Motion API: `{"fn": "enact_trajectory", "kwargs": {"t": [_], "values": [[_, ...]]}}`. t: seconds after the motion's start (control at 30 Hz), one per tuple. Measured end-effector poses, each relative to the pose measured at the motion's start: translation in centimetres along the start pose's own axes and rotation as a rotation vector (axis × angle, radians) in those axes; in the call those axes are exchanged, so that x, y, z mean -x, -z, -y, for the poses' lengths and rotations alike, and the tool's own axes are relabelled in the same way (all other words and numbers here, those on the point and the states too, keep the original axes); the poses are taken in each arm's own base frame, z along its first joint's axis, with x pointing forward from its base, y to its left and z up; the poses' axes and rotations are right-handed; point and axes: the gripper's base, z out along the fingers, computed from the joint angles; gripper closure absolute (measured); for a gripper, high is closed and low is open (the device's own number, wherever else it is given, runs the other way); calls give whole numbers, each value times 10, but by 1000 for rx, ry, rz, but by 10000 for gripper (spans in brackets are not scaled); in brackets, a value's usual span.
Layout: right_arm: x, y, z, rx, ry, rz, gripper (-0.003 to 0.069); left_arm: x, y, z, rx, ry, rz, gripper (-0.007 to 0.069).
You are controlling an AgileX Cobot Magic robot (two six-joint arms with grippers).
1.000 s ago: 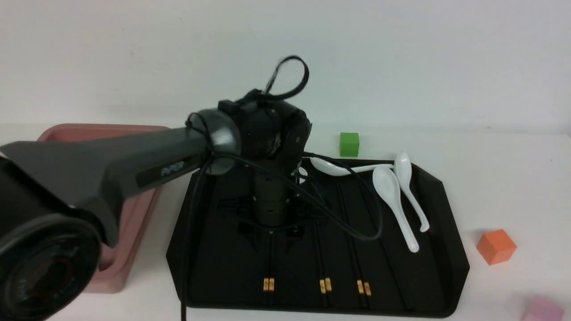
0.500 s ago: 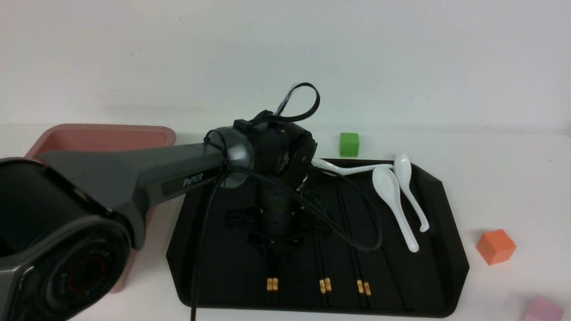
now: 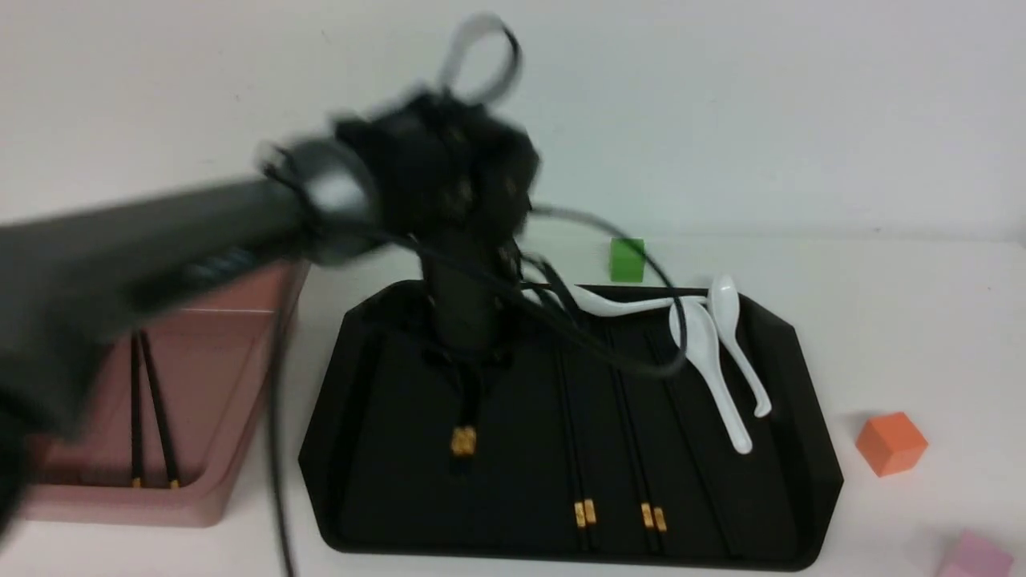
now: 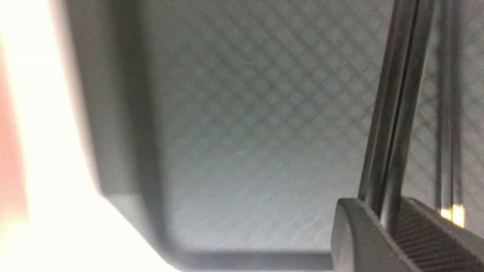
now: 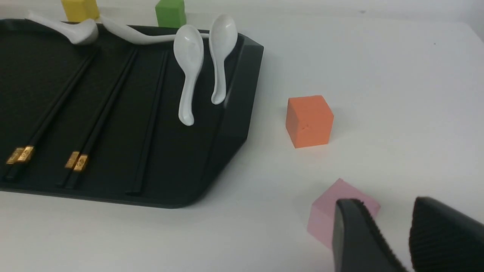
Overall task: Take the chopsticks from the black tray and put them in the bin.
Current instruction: Use the left arm to grab a pair of chopsticks, then use the left arm to put the chopsticks into the lunch box
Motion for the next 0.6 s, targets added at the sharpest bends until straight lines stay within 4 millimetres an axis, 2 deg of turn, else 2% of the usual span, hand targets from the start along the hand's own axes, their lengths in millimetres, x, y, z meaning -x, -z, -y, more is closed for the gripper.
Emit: {"fn": "enact_trajectory", "kwargs": {"t": [0.13,0.27,0.33,0.47,0.6], "values": [[0,0,0,0,0,0,419,8,45,-37,24,56,68,517],[0,0,0,0,0,0,419,28,68,-102,37,184,115,517],[0,0,0,0,-2,0,419,34,67,-132,36,259,101,517],[0,0,0,0,-2,0,419,37,51,-195,39,446,54,517],[0,0,0,0,-2,0,419,37,28,-236,60,554,50,517]]}}
